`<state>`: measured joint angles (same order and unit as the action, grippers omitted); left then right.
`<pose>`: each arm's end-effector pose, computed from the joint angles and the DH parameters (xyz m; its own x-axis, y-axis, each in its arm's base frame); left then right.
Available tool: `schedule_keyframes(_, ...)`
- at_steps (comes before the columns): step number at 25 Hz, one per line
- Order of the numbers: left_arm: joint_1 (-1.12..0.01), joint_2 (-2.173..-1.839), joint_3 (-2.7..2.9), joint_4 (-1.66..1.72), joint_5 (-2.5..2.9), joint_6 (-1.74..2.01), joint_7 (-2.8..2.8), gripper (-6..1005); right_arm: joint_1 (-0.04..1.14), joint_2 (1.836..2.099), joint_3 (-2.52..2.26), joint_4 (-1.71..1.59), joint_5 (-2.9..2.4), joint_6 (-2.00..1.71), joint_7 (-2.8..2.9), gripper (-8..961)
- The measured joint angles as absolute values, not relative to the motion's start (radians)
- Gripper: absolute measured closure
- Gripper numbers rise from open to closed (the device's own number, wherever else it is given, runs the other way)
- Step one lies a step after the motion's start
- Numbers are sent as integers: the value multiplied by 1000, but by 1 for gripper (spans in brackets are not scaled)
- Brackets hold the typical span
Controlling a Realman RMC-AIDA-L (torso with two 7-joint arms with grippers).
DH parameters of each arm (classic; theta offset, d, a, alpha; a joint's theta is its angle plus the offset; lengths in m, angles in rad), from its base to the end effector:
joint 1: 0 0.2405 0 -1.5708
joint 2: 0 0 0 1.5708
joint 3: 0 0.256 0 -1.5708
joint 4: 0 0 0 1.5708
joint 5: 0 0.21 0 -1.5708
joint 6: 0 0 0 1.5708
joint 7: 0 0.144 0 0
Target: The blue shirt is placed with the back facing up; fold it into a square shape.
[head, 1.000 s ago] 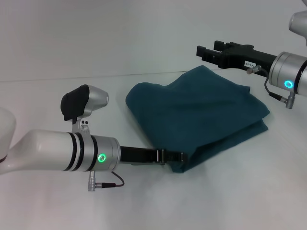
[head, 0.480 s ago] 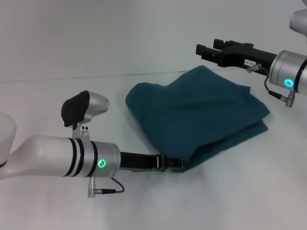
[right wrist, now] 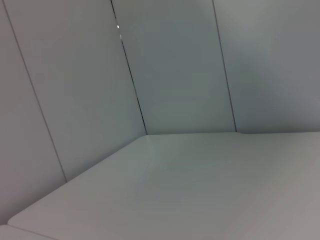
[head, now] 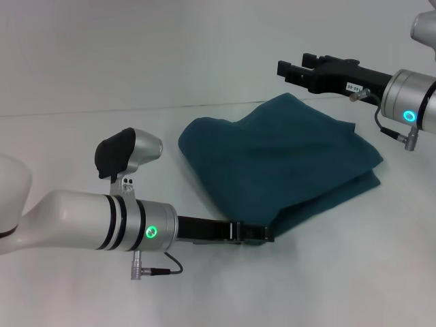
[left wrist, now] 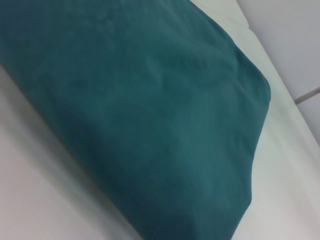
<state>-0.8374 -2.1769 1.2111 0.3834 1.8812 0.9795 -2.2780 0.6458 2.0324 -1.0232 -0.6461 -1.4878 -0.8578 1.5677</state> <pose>-0.1841 0.3687 -0.1324 0.3743 0.8896 0.2618 0.9171 -0.3969 0.0376 0.2233 0.4425 0.0265 0.6416 -0.3130 -0.7002 -0.7200 -0.5607 -0.4090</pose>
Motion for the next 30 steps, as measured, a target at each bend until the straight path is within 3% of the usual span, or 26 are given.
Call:
schedule_keyframes(20,-863,-2177,1230,384,1866,925,-2269,195,651,2034,-1023,-646,-1487,-852,1567,267)
schedule_keyframes(30,-859,-2174,1244,389,1888,902,-2251,399,648,2034,-1023,-647,-1485,-857,1568,267)
